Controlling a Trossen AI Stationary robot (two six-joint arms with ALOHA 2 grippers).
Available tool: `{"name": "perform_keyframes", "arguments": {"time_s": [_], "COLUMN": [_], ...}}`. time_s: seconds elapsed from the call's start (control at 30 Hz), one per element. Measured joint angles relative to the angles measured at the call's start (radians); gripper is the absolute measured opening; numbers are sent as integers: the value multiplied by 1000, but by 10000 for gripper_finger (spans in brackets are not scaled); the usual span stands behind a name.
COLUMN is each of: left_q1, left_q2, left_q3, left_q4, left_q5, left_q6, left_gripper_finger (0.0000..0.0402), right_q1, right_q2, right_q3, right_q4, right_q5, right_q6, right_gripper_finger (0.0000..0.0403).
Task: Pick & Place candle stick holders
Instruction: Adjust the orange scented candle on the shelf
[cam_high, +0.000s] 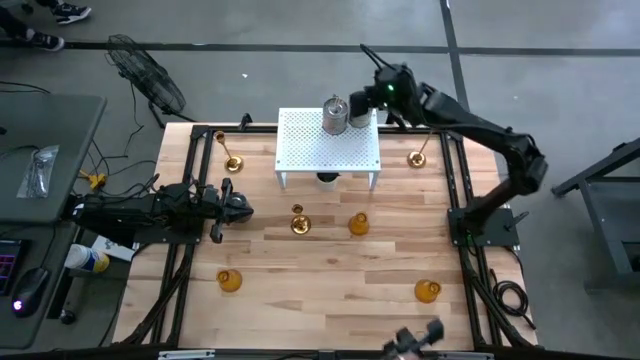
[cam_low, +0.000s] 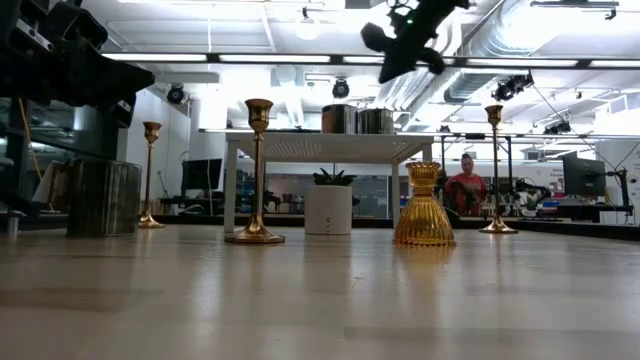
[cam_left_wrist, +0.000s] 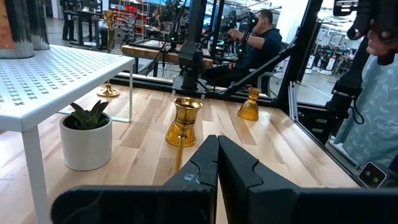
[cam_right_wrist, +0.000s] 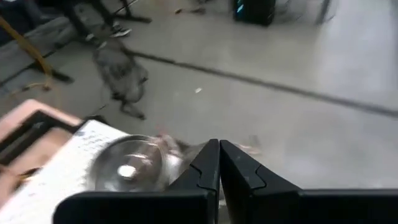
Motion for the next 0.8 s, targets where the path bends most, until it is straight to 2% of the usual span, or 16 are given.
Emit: {"name": "perform_keyframes", "arguments": {"time_s": [0.07, 0.37, 0.5, 0.8], "left_q1": [0, 0, 0, 0], "left_q2": [0, 0, 0, 0], "left_q3": [0, 0, 0, 0], "left_q4": [0, 0, 0, 0], "left_q5": [0, 0, 0, 0], "left_q6": [0, 0, 0, 0], "left_gripper_finger": [0, 0, 0, 0], "right_q1": [-22, -71, -78, -96], "right_q2": [51, 205, 227, 226], "right_q3": [51, 181, 181, 181], "right_q4": [-15, -33, -50, -97], "right_q5": [-41, -94, -121, -111], "right_q6": [28, 74, 111, 126], "right_gripper_finger": [3, 3, 3, 3]}}
